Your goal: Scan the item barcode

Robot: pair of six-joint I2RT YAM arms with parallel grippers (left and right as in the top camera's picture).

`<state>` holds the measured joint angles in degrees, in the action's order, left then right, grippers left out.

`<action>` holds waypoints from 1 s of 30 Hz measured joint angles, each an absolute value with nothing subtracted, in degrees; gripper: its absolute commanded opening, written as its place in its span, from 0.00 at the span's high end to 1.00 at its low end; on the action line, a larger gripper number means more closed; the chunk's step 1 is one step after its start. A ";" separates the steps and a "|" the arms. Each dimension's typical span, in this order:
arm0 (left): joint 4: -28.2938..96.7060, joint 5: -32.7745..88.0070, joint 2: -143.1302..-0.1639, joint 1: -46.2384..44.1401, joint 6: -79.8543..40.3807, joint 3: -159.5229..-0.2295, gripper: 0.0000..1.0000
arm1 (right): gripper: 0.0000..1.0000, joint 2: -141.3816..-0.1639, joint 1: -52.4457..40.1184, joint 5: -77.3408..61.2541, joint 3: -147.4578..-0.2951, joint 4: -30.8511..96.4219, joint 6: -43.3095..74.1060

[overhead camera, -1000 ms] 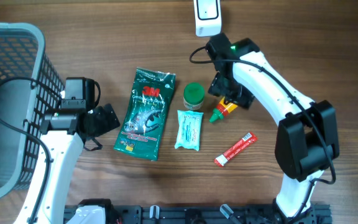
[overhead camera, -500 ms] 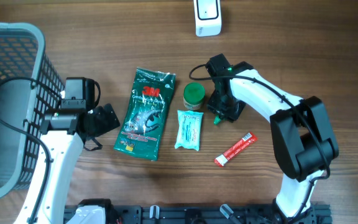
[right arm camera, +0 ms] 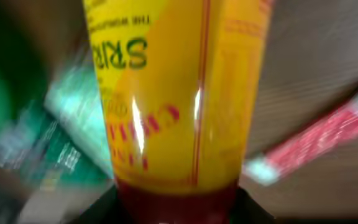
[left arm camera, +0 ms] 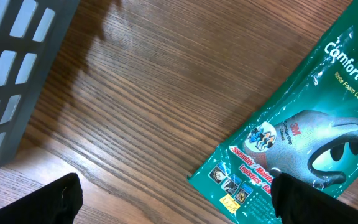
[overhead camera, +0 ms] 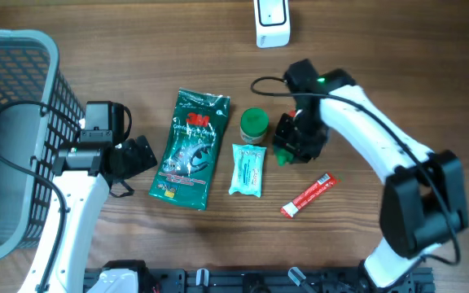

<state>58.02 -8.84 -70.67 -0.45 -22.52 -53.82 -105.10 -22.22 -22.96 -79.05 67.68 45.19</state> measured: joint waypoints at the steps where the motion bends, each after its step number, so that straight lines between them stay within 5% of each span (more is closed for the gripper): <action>1: 58.04 -8.84 -70.67 -0.45 -22.52 -53.82 0.00 | 0.68 -104.25 -21.65 -26.55 -79.07 69.01 43.70; 12: 58.04 -8.84 -70.67 -0.45 -22.52 -53.82 0.00 | 0.62 -103.48 -19.44 -44.18 -79.20 80.34 37.30; 30: 58.02 -8.84 -70.67 -0.45 -22.52 -53.82 0.00 | 0.43 -103.48 -16.43 -40.10 -79.24 71.40 64.86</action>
<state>58.02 -8.84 -70.67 -0.45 -22.52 -53.82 -103.48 -16.43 -40.10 -79.24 71.40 64.86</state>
